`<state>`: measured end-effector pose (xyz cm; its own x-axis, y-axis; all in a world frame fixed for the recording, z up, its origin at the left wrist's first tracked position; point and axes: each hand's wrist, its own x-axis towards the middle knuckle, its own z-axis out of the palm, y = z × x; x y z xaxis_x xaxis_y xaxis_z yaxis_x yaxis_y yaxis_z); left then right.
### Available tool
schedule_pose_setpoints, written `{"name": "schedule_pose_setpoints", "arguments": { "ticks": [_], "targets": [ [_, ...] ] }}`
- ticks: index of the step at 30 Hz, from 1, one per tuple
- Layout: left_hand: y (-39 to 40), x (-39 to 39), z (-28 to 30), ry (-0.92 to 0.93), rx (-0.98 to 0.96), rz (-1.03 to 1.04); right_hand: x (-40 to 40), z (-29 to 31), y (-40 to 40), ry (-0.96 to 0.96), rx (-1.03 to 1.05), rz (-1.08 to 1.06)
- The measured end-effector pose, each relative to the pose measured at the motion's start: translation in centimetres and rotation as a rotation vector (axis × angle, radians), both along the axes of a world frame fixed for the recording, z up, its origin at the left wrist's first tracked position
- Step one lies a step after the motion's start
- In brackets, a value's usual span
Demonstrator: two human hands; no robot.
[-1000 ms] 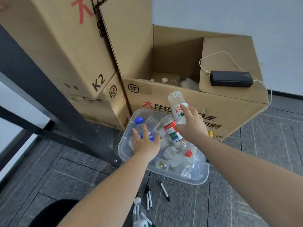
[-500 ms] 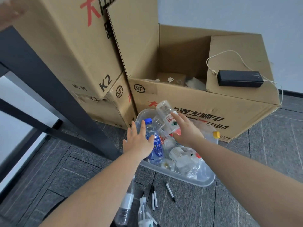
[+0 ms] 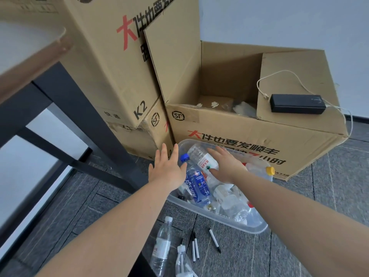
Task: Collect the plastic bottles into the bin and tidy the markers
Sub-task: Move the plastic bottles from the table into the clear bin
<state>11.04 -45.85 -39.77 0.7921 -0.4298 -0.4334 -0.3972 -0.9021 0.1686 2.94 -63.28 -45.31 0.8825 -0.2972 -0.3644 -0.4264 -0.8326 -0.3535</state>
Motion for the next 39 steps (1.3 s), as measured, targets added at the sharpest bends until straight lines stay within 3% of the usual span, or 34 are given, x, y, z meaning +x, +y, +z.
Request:
{"name": "schedule_pose_setpoints", "arguments": {
  "ticks": [8, 19, 29, 39],
  "targets": [
    [-1.2, -0.1, 6.3, -0.104, -0.019, -0.058, 0.5, 6.7, -0.8, -0.12, -0.072, 0.032],
    [0.1, -2.4, 22.3, -0.457, -0.101, -0.116, 0.7, 23.3, 0.4, -0.417, -0.212, 0.056],
    [12.0, -5.6, 36.8, -0.882, -0.148, -0.071, 0.6, 39.4, 12.0, -0.706, -0.308, 0.247],
    [31.4, -8.2, 40.9, -1.032, -0.023, 0.264, 2.1, 45.9, 31.7, -0.879, -0.289, 0.6]
  ]
}}
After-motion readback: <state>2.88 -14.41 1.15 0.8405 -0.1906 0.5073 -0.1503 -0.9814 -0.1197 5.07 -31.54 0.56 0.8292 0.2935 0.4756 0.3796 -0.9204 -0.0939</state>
